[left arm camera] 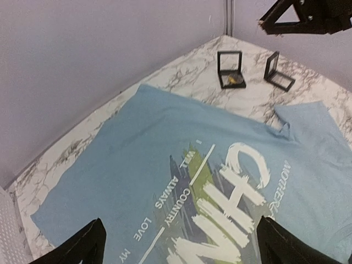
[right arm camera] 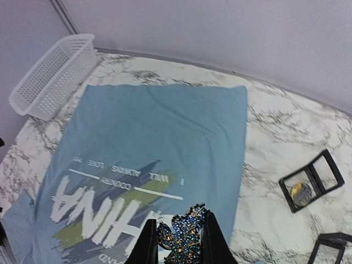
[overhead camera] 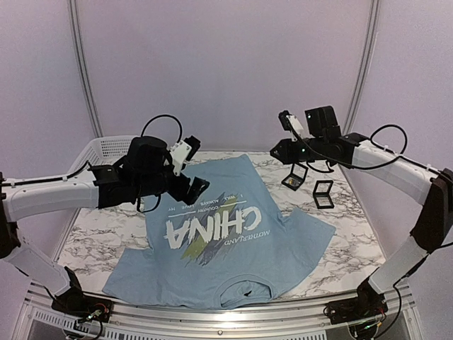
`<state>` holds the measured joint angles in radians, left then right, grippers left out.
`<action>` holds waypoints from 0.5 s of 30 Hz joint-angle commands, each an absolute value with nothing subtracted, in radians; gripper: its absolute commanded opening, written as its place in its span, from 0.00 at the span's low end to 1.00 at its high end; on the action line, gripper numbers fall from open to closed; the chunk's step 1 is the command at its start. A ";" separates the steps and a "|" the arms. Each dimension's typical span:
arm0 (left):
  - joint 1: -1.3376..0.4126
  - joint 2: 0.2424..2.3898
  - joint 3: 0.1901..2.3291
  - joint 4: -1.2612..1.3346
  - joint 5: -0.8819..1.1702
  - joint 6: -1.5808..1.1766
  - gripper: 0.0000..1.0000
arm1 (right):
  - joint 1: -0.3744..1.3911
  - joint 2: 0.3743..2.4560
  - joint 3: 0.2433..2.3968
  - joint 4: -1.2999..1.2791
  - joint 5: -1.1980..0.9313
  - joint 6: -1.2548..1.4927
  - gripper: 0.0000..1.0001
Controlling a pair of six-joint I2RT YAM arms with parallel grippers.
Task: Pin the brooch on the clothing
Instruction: Pass from the right arm to the left
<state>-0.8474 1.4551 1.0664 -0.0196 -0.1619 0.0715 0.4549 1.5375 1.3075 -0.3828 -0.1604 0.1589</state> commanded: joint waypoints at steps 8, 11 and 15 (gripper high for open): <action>-0.879 1.349 1.120 0.108 -0.123 0.065 0.97 | 0.633 1.535 1.539 -0.289 -0.434 0.138 0.06; -0.883 1.330 1.091 0.105 -0.124 0.077 0.94 | 0.672 1.526 1.517 -0.279 -0.472 0.081 0.06; -0.892 1.307 1.068 0.091 -0.111 0.063 0.88 | 0.711 1.521 1.471 -0.240 -0.447 0.061 0.06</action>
